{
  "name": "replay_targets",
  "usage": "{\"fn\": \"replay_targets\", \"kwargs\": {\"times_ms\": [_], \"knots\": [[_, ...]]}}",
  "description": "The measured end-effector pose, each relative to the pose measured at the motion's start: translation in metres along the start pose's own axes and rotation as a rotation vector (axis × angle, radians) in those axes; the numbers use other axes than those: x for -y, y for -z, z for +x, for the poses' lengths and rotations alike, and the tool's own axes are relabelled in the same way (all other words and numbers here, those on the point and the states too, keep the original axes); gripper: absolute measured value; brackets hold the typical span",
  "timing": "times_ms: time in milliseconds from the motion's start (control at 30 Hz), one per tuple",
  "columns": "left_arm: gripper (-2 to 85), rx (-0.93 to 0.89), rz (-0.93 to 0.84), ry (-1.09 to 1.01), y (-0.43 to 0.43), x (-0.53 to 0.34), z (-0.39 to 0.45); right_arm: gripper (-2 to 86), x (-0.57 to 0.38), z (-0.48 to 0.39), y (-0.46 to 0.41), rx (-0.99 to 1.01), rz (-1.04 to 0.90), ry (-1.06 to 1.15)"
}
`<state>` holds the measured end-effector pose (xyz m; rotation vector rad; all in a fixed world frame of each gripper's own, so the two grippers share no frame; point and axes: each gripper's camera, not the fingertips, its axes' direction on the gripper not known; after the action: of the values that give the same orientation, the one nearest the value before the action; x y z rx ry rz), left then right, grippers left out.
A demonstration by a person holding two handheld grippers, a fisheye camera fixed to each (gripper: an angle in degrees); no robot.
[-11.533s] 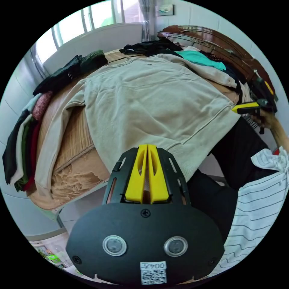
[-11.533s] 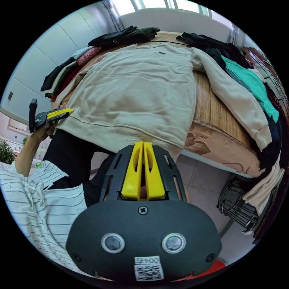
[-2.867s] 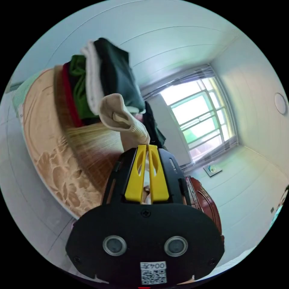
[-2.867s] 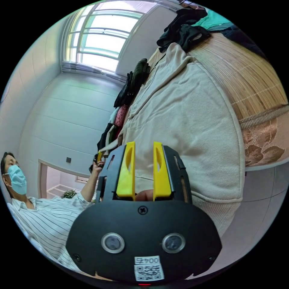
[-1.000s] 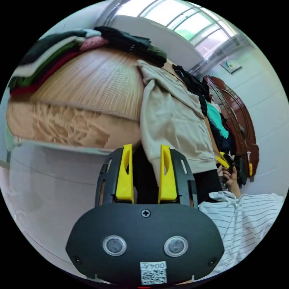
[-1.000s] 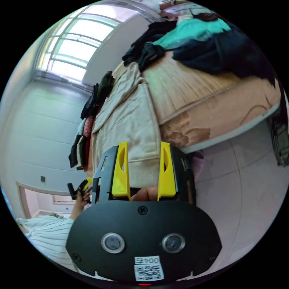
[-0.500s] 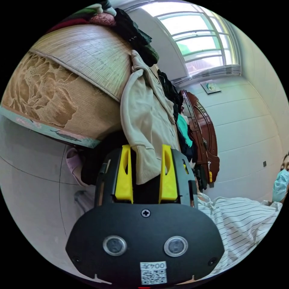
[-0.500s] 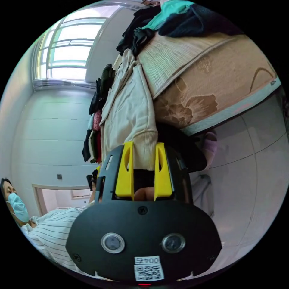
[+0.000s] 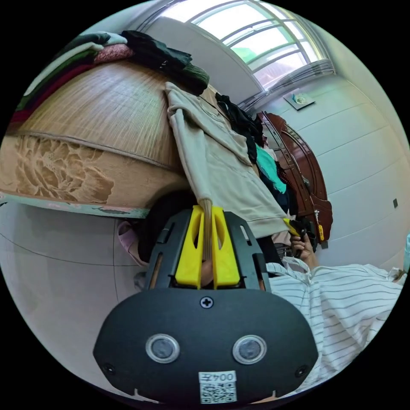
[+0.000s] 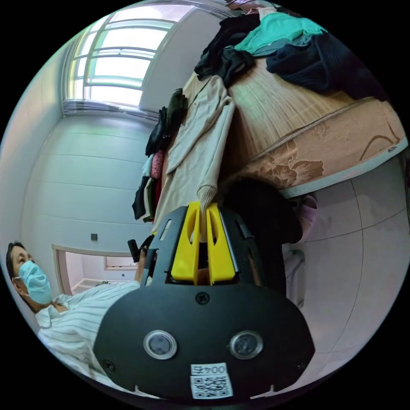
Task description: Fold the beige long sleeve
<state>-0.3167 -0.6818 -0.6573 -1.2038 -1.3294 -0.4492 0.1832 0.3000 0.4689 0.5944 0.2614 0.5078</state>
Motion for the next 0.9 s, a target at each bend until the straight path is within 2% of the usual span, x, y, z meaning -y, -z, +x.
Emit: {"fn": "replay_targets", "kwargs": {"times_ms": [67, 167, 333, 400, 500, 600, 700, 767, 900], "knots": [[3.1, -0.014, -0.003, 0.000, 0.080, -0.013, -0.027, 2.7, -0.012, -0.015, 0.018, 0.039, -0.015, 0.029], [3.0, -0.038, -0.050, 0.032, 0.146, -0.052, -0.093, 3.1, -0.037, -0.018, 0.024, 0.047, -0.059, 0.034], [2.2, -0.085, -0.131, 0.145, 0.140, -0.149, -0.246, 4.7, -0.078, 0.021, -0.018, -0.005, -0.204, -0.157], [1.9, -0.100, -0.110, 0.190, 0.152, -0.179, -0.302, 4.8, -0.087, 0.021, -0.017, -0.034, -0.182, -0.179], [1.8, -0.019, 0.020, 0.174, 0.212, -0.198, -0.360, 5.2, -0.082, -0.007, 0.002, -0.219, -0.071, -0.132], [1.7, 0.132, 0.125, 0.027, 0.243, -0.174, -0.375, 6.5, -0.054, -0.063, -0.006, -0.410, 0.030, 0.029], [1.7, 0.239, 0.120, -0.166, 0.186, -0.125, -0.367, 5.7, -0.013, -0.118, -0.068, -0.502, 0.009, 0.197], [1.5, 0.314, 0.065, -0.337, 0.093, -0.090, -0.351, 3.2, 0.013, -0.155, -0.135, -0.600, 0.008, 0.309], [1.3, 0.440, 0.013, -0.541, -0.061, -0.066, -0.342, 0.4, 0.036, -0.177, -0.231, -0.802, 0.066, 0.380]]}}
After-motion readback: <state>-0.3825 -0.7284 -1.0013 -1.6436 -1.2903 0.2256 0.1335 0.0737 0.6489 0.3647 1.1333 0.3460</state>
